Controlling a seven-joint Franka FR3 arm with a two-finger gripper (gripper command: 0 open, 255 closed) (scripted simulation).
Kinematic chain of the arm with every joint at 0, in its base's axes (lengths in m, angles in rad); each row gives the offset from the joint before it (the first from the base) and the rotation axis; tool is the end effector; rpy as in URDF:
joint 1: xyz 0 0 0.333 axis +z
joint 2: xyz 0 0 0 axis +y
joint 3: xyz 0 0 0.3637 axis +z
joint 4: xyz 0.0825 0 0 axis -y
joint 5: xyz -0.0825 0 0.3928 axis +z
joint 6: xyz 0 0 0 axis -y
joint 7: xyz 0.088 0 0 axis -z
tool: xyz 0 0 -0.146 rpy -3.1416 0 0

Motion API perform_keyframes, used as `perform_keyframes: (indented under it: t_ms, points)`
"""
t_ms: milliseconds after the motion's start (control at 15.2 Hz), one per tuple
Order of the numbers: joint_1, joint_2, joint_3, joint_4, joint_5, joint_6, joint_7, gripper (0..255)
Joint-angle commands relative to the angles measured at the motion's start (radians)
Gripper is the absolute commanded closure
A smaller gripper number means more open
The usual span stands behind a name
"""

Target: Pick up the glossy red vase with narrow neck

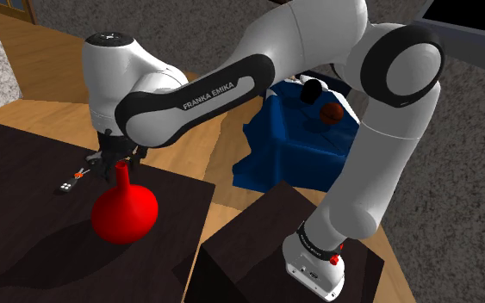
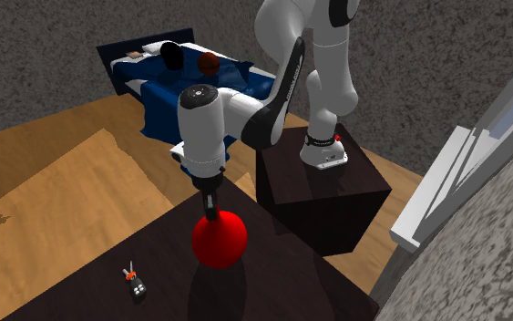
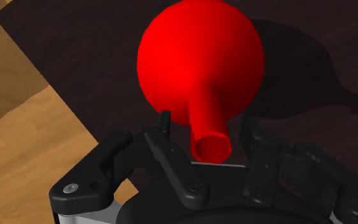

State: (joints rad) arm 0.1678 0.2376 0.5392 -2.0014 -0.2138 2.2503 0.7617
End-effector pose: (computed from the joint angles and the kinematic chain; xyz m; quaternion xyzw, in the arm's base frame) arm 0.4828 0.3812 0.3629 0.9989 0.0302 0.0353 0.0009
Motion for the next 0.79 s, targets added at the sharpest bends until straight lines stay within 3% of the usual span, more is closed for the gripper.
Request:
perform_keyframes:
  t_ms: [0,726]
  points:
    - [0.000,0.001,0.000,-0.002,-0.001,0.003,0.001,255]
    - [-0.005,-0.022,0.006,0.015,0.018,-0.032,-0.013,255]
